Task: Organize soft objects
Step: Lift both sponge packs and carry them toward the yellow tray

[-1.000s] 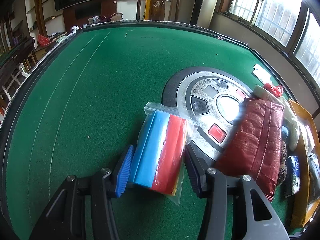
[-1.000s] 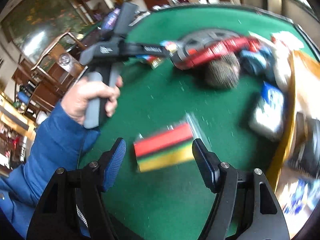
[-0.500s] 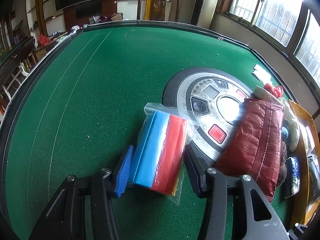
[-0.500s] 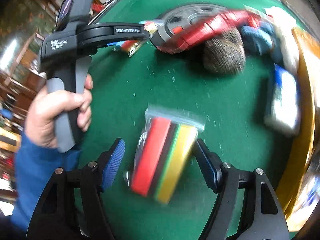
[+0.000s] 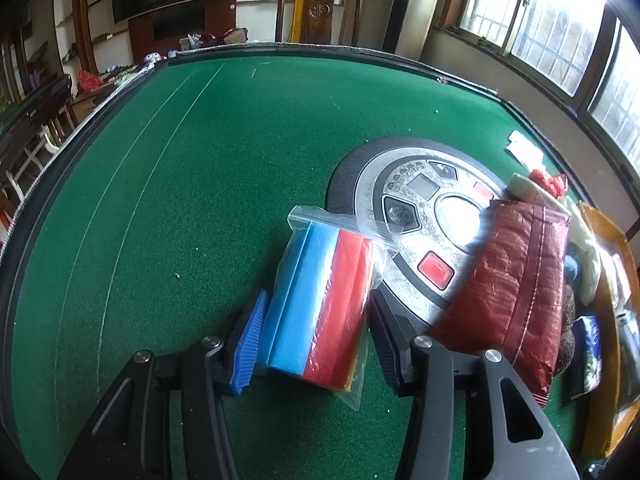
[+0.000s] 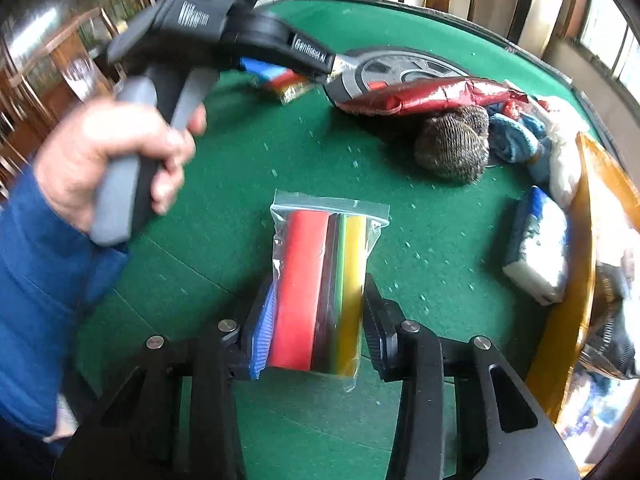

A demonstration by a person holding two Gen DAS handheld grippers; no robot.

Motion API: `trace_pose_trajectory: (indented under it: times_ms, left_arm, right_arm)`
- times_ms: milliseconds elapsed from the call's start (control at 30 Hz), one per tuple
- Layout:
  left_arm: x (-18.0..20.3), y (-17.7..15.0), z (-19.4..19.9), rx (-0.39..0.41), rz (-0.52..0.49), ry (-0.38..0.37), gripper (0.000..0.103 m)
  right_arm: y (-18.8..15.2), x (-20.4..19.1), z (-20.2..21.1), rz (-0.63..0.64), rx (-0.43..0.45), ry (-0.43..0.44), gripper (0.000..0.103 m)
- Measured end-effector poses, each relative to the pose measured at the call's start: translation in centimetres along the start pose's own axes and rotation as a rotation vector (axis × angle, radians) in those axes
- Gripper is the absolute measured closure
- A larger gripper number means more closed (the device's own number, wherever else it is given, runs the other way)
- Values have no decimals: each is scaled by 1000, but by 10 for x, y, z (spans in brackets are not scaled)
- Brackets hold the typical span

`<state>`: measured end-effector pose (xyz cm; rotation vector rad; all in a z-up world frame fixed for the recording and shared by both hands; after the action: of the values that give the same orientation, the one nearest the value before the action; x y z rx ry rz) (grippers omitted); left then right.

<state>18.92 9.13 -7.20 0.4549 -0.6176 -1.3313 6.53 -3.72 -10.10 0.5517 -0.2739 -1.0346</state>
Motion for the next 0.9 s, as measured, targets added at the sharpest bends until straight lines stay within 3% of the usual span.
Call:
trace_pose_trajectory:
  times_ms: [233, 300, 367, 467, 567, 900]
  left_arm:
    - [-5, 5, 3, 17, 53, -30, 53]
    - [-2, 8, 8, 38, 50, -39, 53]
    - [4, 12, 15, 66, 45, -54, 53]
    - [17, 17, 27, 107, 26, -76, 53]
    - [33, 20, 39, 135, -1, -107, 53]
    - [88, 8, 55, 142, -100, -237, 53]
  right_arm:
    - [54, 31, 25, -93, 203, -36, 65]
    - [60, 43, 32, -111, 282, -62, 65]
    - [59, 52, 32, -149, 336, -36, 65]
    - [52, 66, 28, -227, 318, 40, 65]
    - [58, 87, 39, -234, 365, -9, 65]
    - [58, 117, 90, -393, 480, 71, 65]
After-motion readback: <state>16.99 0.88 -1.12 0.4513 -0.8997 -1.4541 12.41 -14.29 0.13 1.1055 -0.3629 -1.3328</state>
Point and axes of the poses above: each gripper's, at about its wrist camera, not at the fingertips, and z roughly against the way its jaws point, x to its right, y to its top, the point moved 9 cm from there along -z, roughly the way its jaws point, and after that the axes turned 4 degrees about x, right-handed, at the moved point
